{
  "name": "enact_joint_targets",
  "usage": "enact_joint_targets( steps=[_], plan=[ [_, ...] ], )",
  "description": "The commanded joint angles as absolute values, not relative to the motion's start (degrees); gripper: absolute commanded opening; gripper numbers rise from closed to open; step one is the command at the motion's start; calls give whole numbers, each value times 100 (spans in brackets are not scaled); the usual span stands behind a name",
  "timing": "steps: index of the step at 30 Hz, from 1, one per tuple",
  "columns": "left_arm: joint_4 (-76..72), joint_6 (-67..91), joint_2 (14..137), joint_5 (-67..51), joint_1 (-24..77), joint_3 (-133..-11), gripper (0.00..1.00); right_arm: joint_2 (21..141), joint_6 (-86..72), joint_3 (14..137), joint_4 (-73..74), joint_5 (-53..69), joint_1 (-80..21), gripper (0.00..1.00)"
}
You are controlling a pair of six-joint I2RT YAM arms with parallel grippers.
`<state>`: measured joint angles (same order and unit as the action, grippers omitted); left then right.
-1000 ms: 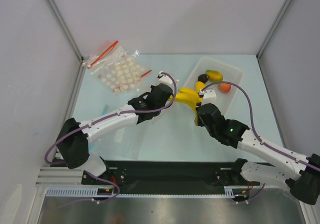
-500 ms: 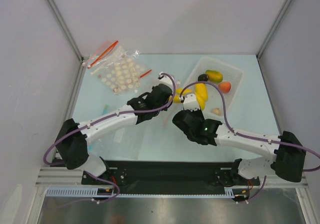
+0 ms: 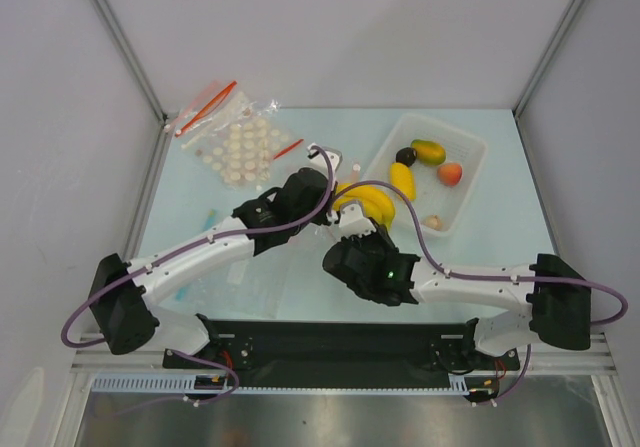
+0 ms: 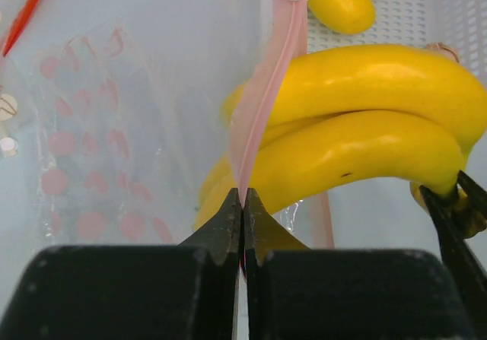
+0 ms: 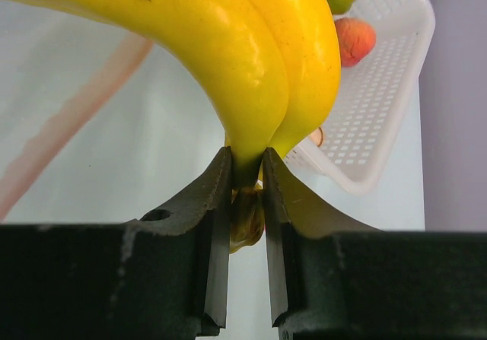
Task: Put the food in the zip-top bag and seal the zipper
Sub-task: Place the fake fruit in the zipper food storage bag.
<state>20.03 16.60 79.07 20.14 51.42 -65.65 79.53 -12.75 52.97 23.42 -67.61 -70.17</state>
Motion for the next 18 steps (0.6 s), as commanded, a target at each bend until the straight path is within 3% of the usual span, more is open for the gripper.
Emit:
enact_joint_targets(
  steps=[1, 7, 18],
  plan=[
    [1776, 1732, 7699, 1495, 5168, -6486, 1, 7901, -608, 5142, 1216, -7330, -7329, 0],
    [1776, 1705, 7735, 1407, 5168, -6495, 1, 7901, 316, 4843, 300, -7076, -7664, 1],
    [1609, 1705, 7559, 212, 5168, -6320, 0, 8156, 1353, 4667, -668, -6830, -8139, 9]
  ],
)
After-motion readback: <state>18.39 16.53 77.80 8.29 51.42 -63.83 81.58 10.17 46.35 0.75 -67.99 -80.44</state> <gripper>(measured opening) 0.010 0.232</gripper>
